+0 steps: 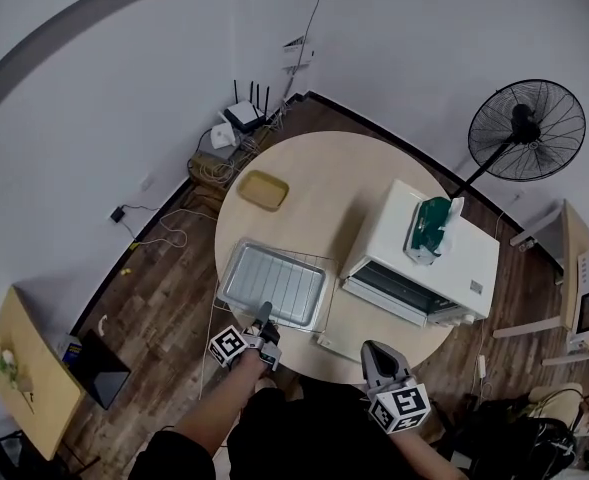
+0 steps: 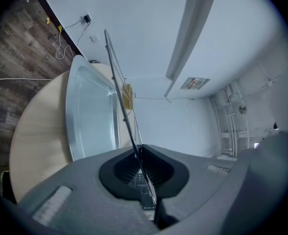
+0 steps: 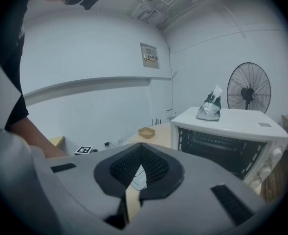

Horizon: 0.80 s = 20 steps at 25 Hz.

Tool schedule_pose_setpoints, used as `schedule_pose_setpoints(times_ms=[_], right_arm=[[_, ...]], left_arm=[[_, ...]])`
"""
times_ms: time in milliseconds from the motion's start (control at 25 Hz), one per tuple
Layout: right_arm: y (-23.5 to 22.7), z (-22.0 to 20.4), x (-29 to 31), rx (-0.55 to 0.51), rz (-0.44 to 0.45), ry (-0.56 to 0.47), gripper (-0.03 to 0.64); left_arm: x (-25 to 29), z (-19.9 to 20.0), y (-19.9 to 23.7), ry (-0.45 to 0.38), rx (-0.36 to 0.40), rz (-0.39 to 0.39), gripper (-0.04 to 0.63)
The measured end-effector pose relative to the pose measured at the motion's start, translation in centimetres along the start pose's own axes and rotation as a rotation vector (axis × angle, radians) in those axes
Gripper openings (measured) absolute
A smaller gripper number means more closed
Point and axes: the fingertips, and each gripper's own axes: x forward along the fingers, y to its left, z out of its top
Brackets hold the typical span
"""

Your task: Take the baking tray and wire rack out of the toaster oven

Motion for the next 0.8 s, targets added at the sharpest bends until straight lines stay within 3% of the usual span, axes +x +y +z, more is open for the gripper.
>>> schedule_pose_setpoints(times_ms=[560,800], right_arm=[[-2.0,-0.4,1.8,0.027,-0.038,0.054,0.0],[-2.5,-0.3,2.1,0.036,-0.058,0.055,0.0]], left_arm=[[1.7,1.1,4.1,0.019,0.001,0.095,0.018],[1.9,0.6,5.7,0.065,0.017,0.163,0.02]])
